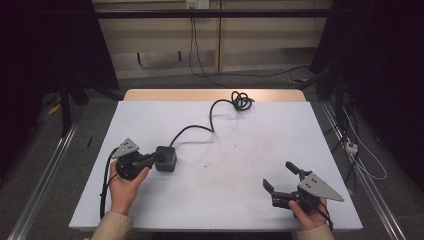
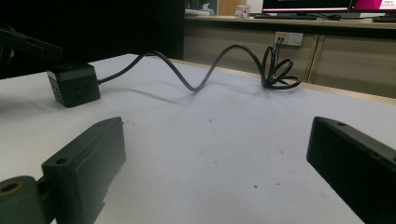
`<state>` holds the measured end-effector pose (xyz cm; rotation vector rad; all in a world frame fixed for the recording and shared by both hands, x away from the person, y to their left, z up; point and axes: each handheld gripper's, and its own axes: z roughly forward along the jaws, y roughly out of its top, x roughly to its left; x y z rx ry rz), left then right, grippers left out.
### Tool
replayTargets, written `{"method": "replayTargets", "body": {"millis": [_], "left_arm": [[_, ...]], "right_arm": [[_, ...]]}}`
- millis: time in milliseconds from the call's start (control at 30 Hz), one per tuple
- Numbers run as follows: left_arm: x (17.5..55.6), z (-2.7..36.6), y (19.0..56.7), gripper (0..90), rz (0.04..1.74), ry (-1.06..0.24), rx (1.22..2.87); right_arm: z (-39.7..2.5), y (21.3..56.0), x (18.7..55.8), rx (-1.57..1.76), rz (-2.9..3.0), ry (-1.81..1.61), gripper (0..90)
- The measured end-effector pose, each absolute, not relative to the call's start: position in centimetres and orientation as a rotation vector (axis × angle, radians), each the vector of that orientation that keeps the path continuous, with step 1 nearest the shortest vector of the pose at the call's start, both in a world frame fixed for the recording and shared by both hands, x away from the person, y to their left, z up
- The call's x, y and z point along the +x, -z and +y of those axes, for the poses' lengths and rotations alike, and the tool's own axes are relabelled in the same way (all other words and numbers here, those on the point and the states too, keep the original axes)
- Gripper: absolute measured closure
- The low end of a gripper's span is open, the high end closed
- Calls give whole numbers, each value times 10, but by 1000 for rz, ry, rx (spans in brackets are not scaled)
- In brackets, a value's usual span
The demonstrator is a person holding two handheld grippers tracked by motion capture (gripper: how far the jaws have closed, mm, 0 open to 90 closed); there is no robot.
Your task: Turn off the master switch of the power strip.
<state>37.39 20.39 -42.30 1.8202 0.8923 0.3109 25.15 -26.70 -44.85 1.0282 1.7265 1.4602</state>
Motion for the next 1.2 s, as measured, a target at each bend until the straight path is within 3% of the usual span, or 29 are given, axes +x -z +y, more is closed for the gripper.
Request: {"method": "replayTargets", "body": {"millis": [1200], "left_arm": [[375, 201, 427, 900, 907, -336, 1862]], "right_arm": [[-267, 449, 252, 1025, 1735, -1464, 42]]}}
